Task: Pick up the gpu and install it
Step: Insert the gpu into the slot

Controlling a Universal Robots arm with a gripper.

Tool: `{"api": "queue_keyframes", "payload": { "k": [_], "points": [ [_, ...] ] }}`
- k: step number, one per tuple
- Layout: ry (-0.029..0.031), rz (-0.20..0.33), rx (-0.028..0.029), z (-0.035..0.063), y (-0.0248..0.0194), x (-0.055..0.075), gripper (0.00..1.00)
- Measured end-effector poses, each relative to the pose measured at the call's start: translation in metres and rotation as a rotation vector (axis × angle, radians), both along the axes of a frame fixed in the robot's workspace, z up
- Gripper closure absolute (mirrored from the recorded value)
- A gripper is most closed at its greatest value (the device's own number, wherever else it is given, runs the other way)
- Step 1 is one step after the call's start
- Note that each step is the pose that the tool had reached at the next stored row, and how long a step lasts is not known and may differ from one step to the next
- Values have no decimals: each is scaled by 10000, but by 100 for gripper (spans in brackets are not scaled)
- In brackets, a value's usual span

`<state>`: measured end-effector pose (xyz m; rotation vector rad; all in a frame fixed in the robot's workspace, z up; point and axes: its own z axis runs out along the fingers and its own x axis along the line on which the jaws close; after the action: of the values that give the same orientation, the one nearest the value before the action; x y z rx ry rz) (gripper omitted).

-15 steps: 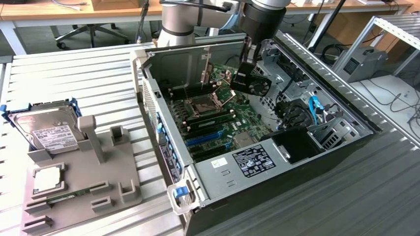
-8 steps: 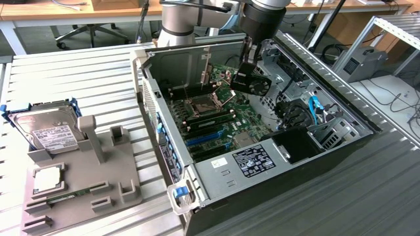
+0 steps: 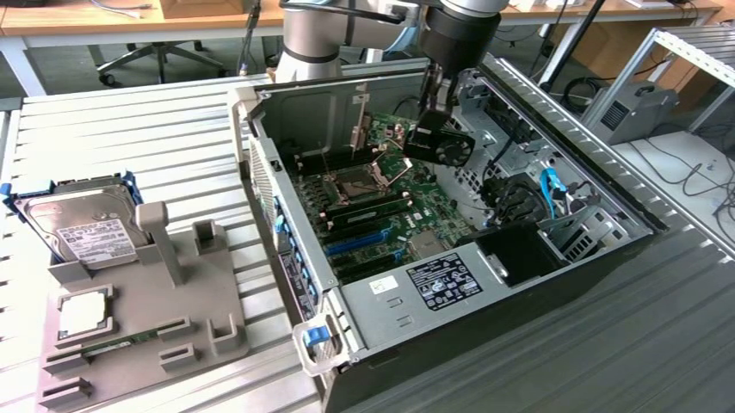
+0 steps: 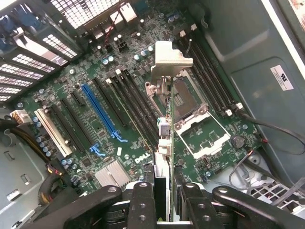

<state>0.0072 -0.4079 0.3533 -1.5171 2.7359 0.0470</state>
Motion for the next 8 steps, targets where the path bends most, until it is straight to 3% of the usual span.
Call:
{"api": "queue_keyframes", "payload": {
  "k": [8],
  "points": [
    [-1, 330, 0, 0, 0, 0, 74]
  ]
}}
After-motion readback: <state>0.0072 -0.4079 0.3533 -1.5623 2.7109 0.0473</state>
